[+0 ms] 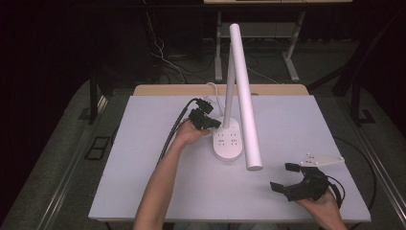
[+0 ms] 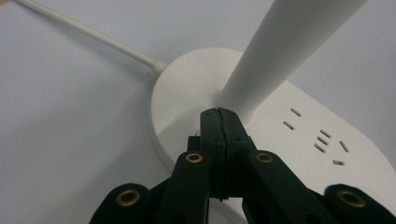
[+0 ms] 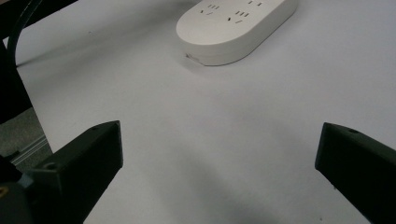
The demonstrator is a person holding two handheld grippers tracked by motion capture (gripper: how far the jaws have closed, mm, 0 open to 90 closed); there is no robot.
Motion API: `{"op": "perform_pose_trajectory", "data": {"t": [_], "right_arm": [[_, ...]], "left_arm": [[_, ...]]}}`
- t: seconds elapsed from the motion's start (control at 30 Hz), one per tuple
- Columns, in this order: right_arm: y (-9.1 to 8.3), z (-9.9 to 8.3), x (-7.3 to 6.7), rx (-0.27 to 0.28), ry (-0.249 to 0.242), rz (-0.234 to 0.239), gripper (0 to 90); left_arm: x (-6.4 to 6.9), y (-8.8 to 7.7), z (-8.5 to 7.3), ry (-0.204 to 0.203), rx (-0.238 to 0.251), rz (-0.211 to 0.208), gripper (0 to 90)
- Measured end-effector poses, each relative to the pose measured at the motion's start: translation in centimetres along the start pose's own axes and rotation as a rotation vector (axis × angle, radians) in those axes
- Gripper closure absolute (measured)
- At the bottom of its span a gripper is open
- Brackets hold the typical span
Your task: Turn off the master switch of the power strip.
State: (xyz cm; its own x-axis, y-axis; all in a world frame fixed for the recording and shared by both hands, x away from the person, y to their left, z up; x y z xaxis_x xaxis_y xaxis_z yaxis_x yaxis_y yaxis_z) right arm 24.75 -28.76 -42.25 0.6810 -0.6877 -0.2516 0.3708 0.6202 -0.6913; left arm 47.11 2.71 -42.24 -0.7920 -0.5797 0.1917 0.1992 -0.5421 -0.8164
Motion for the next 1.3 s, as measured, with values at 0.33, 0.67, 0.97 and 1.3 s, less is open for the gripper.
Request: {"op": "perform_pose_trajectory", "data": {"t": [0.33, 0.67, 0.97, 1.3], "right_arm": [[-0.1, 0.0, 0.0, 0.002, 0.007, 0.001, 0.3], [-0.2, 0.0, -0.1, 0.003, 0.001, 0.002, 0.3], [-0.2, 0.0, -0.2, 0.005, -0.003, 0.000, 0.3], [-0.3, 0.0, -0.4, 0.006, -0.010, 0.001, 0.3]], "left_arm": [[-0.1, 0.1, -0.1, -0.012, 0.001, 0.010, 89.9], [-0.2, 0.6, -0.1, -0.077, 0.043, 0.002, 90.0], [-0.4, 0.8, -0.9, -0.190, 0.116, -0.043, 90.0], [0.2, 1.0, -1.4, -0.206, 0.162, -0.009, 90.0]]}}
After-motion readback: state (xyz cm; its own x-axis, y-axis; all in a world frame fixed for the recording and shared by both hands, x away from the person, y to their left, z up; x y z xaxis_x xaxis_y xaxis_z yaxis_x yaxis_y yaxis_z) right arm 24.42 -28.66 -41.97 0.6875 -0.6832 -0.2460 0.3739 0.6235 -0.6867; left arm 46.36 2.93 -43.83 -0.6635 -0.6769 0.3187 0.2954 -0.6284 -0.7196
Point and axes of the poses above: each handheld gripper's, and its own axes: y roughly forward along the jaws, z roughly out of its top, x roughly to its right, the point moved 1 cm from there along y, roughly forward along the jaws, and after that the axes turned 9 degrees about -x, right-handed, at the moved point
